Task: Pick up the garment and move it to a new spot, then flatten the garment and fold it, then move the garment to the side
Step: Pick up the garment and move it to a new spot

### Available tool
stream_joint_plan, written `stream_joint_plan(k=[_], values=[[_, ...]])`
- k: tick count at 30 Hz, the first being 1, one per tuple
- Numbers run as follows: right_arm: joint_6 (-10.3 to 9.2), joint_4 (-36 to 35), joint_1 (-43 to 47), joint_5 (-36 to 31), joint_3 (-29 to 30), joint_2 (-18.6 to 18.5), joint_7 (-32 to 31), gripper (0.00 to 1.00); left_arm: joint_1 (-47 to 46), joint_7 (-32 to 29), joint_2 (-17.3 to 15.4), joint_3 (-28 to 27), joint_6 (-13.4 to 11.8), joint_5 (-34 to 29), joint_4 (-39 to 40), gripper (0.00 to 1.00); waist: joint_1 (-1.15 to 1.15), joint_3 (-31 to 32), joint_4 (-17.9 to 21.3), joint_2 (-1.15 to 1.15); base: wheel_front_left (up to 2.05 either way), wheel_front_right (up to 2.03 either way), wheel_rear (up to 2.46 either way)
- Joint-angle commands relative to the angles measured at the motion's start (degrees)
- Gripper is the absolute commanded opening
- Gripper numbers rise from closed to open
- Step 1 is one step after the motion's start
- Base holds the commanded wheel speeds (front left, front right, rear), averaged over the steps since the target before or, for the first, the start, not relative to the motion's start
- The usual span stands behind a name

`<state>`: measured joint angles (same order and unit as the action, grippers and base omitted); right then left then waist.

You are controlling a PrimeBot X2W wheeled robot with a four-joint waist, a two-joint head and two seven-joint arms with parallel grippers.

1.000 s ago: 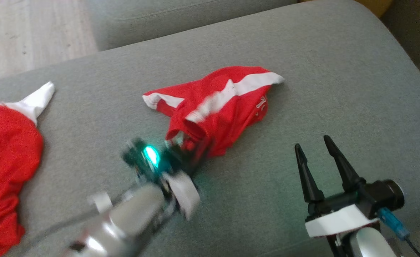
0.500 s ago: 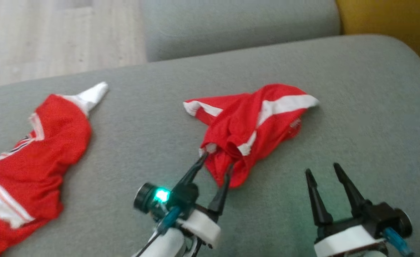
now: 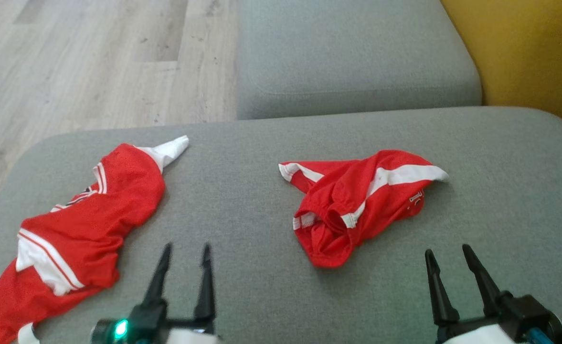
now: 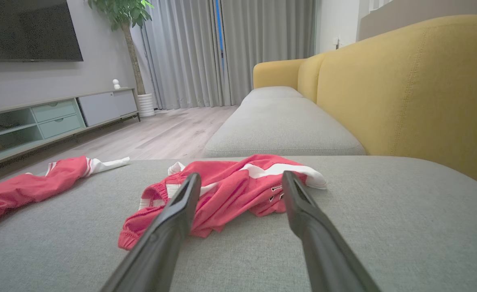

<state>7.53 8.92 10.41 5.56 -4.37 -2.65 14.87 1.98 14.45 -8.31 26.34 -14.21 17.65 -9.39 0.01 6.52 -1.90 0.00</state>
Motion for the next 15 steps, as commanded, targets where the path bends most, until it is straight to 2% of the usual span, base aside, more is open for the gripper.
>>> stream_joint_plan(k=[1,6,15], values=[[-0.04,-2.2,-1.7,0.5,-1.0,-0.2,0.1,1.00,-1.2,0.5,0.2,-3.6,-0.5,-0.9,2.7,1.00,-0.01,0.7,-0.5,0.00,0.00,0.00,0.00],[-0.04,-2.5,-0.4,1.1,-1.0,-0.2,0.1,1.00,3.5,0.5,1.4,-7.9,1.1,-3.8,4.7,1.00,-0.01,1.4,-1.3,0.00,0.00,0.00,0.00],[-0.04,-2.6,0.4,1.6,-0.3,-0.2,0.1,1.00,5.3,0.5,3.5,-10.6,5.2,-8.1,5.2,1.00,-0.01,2.4,-2.4,0.00,0.00,0.00,0.00]])
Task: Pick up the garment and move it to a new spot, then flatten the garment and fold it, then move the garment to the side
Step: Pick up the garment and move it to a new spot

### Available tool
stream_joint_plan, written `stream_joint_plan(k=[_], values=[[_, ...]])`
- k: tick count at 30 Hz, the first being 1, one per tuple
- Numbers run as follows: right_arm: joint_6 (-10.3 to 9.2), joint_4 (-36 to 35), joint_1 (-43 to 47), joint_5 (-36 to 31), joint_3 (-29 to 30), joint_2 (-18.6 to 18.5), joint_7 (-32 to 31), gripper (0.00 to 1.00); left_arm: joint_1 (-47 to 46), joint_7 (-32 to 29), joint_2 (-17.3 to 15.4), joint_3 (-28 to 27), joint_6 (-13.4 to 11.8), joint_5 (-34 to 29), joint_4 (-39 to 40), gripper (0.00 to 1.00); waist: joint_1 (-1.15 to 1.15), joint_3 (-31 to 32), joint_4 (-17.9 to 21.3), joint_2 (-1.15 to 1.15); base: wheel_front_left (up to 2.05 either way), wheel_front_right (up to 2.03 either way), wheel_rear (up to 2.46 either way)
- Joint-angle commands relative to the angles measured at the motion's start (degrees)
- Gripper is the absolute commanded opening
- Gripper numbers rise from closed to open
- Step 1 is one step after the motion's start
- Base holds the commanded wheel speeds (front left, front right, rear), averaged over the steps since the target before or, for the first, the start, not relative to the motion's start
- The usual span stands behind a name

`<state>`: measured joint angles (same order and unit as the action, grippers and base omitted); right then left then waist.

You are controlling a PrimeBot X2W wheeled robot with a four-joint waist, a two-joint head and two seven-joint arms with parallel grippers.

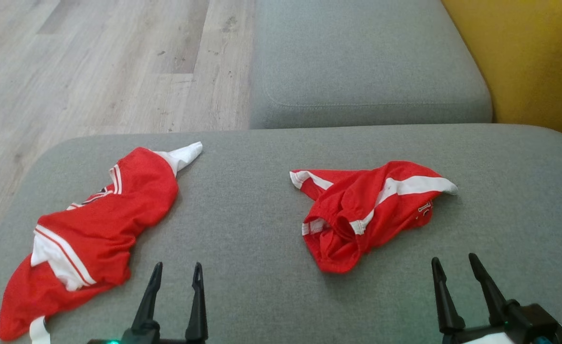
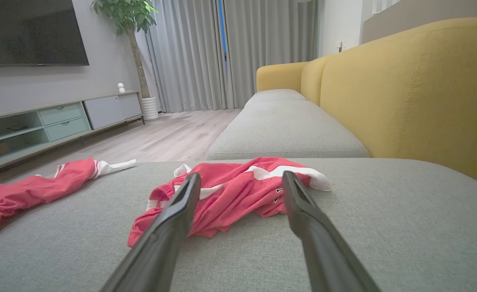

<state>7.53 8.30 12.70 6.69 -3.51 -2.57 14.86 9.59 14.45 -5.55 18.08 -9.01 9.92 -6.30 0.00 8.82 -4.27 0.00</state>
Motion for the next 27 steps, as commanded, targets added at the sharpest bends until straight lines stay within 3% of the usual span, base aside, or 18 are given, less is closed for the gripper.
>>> stream_joint_plan(k=[1,27], values=[[-0.04,-2.0,-1.8,0.4,-1.1,-0.3,0.1,1.00,-2.3,0.5,0.9,-2.6,0.2,-0.7,2.0,1.00,0.00,0.2,-0.1,0.00,0.00,0.00,0.00],[-0.04,-1.5,-1.5,-0.3,-0.2,-0.3,0.1,1.00,-1.6,0.5,2.6,-4.4,3.8,-1.9,-2.2,1.00,0.00,0.5,0.8,0.00,0.00,0.00,0.00]])
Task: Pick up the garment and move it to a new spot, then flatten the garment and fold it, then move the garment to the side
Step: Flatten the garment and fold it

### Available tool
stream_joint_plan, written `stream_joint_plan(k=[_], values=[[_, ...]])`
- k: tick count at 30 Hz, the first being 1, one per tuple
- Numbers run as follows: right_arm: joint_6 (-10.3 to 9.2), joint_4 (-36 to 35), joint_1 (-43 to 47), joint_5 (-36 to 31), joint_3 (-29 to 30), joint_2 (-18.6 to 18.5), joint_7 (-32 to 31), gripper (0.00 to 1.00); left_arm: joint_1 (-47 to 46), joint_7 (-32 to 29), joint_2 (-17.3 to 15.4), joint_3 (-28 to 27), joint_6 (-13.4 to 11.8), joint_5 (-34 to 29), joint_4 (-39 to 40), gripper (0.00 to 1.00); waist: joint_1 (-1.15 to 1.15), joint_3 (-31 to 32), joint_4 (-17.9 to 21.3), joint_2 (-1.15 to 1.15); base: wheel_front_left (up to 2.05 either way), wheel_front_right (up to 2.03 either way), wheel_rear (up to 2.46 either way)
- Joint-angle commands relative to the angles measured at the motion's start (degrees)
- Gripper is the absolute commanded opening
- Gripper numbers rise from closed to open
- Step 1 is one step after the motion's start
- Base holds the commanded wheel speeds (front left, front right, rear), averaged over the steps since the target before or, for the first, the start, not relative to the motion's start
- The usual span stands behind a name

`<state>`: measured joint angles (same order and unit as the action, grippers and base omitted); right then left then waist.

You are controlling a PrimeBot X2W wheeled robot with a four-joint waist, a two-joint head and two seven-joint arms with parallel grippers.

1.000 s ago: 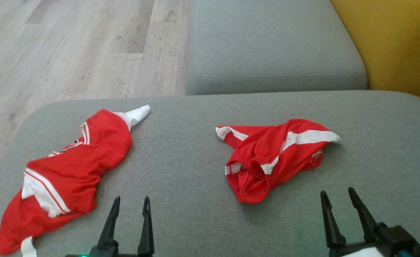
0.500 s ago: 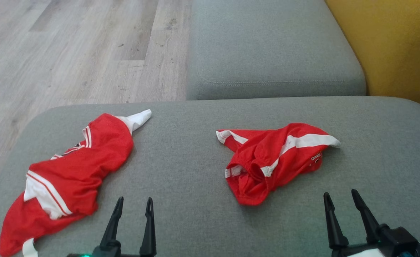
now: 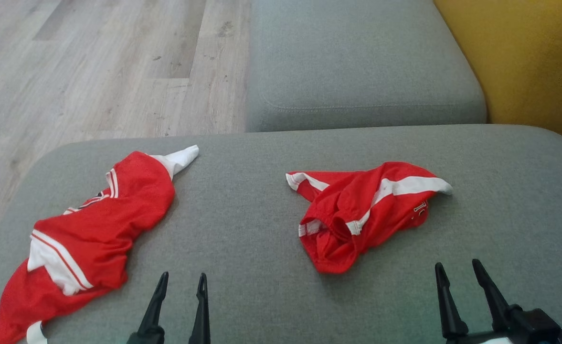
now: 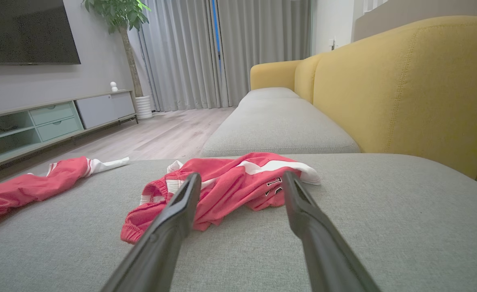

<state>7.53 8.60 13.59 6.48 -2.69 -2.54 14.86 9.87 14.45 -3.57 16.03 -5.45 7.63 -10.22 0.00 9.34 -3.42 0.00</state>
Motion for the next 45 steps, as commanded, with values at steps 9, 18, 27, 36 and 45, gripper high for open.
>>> stream_joint_plan(k=[9,18,27,36,45], values=[[-0.04,-2.0,-3.4,-1.9,-1.4,-0.3,0.1,1.00,-3.6,0.5,0.7,0.7,0.4,3.7,-0.4,1.00,0.00,-2.2,1.9,0.00,0.00,0.00,0.00],[-0.04,-2.3,-5.0,-2.9,-3.4,-0.3,0.1,1.00,-14.7,-1.8,0.7,13.0,4.4,13.4,-8.5,1.00,0.00,-6.8,7.0,0.00,0.00,0.00,0.00],[-0.04,-2.5,-7.7,-4.8,-6.6,-0.6,0.1,1.00,-27.2,-9.1,0.7,24.9,6.1,30.1,-12.9,1.00,0.00,-11.3,13.1,0.00,0.00,0.00,0.00],[-0.04,-2.8,-9.9,-4.3,-7.4,-0.7,0.1,1.00,-34.9,-7.2,0.7,28.7,5.5,37.2,-20.6,1.00,0.00,-14.0,16.7,0.00,0.00,0.00,0.00],[-0.04,-2.6,-11.0,-4.0,-7.8,-0.6,0.1,1.00,-39.5,-4.3,0.7,31.8,4.7,40.8,-25.2,0.98,0.00,-15.8,18.2,0.00,0.00,0.00,0.00]])
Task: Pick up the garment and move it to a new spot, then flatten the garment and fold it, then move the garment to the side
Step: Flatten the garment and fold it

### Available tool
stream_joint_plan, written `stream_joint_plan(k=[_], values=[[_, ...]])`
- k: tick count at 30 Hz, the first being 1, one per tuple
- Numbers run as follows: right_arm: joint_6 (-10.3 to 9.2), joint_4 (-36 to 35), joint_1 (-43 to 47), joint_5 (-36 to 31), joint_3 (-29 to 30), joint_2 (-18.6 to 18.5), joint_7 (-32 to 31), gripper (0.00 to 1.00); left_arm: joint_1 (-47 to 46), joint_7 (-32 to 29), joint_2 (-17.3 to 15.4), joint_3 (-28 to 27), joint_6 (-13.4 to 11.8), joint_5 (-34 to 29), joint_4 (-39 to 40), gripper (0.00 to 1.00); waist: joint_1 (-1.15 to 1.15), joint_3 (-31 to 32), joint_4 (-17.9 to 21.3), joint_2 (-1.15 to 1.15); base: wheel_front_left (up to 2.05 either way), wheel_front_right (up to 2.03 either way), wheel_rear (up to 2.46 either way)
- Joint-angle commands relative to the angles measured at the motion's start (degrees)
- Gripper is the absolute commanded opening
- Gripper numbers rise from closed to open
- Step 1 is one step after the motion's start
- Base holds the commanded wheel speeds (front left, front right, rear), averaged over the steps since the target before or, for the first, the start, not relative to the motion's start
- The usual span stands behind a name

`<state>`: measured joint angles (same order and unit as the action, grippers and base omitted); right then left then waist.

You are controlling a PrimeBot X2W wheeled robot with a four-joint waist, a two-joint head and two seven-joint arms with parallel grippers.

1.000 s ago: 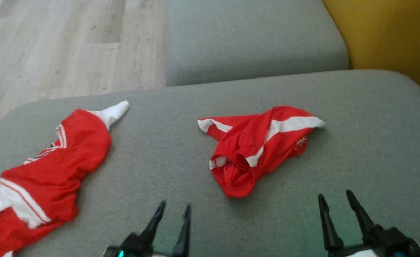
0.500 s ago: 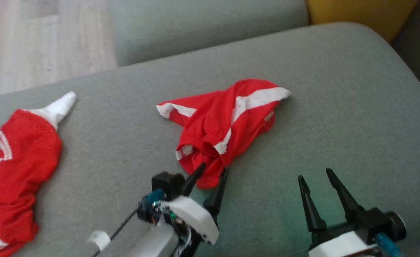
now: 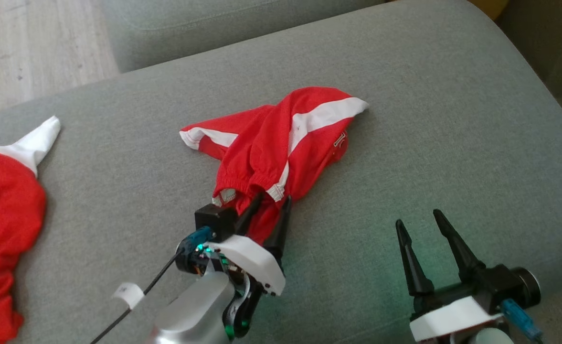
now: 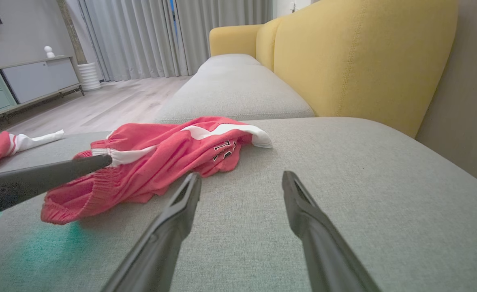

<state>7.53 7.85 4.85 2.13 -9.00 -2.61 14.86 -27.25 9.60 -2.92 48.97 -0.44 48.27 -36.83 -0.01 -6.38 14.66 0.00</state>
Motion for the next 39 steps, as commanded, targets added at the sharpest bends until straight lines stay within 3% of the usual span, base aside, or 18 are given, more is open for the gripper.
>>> stream_joint_plan(k=[1,2,3,4,9,16,22,30,34,39], values=[[-0.04,-1.8,-2.5,0.1,-1.7,-0.6,0.1,1.00,-3.0,1.3,0.0,-0.4,-0.6,0.8,0.8,0.69,0.01,-0.4,0.3,0.00,0.00,0.00,0.00],[-0.04,-1.8,-2.5,0.1,-1.8,-0.6,0.1,1.00,-3.3,1.6,0.0,-0.1,-0.7,1.1,0.5,0.42,0.01,-0.5,0.4,0.00,0.00,0.00,0.00],[-0.04,-1.8,-2.6,0.0,-1.9,-0.6,0.1,1.00,-3.7,1.9,0.0,0.3,-0.8,1.1,-0.1,0.30,0.01,-0.6,0.5,0.00,0.00,0.00,0.00],[-0.04,-1.8,-2.6,0.0,-2.0,-0.5,0.1,1.00,-4.1,2.3,0.0,0.7,-0.8,1.2,-0.5,0.00,0.01,-0.6,0.5,0.00,0.00,0.00,0.00],[-0.04,-1.5,-2.5,0.1,-2.2,-0.5,0.1,1.00,-6.3,4.2,0.0,2.2,-0.2,0.0,-1.3,0.00,0.01,0.2,0.9,0.00,0.00,0.00,0.00],[-0.04,-1.0,-2.9,0.5,-3.3,-0.4,0.1,1.00,-13.8,4.6,0.0,4.7,4.1,-2.7,-2.4,0.00,0.01,3.2,3.7,0.00,0.00,0.00,0.00],[-0.04,-0.9,-2.0,0.9,-3.7,-0.3,0.1,1.00,-25.5,2.0,0.0,5.2,6.5,-3.3,-2.7,0.00,0.01,5.3,6.0,0.00,0.00,0.00,0.00],[-0.04,-1.5,-0.1,1.3,-2.4,-0.3,0.1,1.00,-38.6,-0.8,-0.9,5.2,7.8,-1.3,0.0,0.00,0.01,7.1,4.6,0.00,0.00,0.00,0.00],[-0.04,-2.7,0.3,1.4,-1.9,-0.3,0.1,1.00,-36.6,-3.0,-3.9,7.5,7.9,1.6,3.7,0.00,0.01,7.2,1.8,0.00,0.00,0.00,0.00],[-0.04,-3.2,0.7,1.5,-1.5,-0.3,0.1,1.00,-26.1,-4.0,-9.2,10.2,7.4,4.3,6.4,0.00,0.01,5.8,-2.6,0.00,0.00,0.00,0.00]])
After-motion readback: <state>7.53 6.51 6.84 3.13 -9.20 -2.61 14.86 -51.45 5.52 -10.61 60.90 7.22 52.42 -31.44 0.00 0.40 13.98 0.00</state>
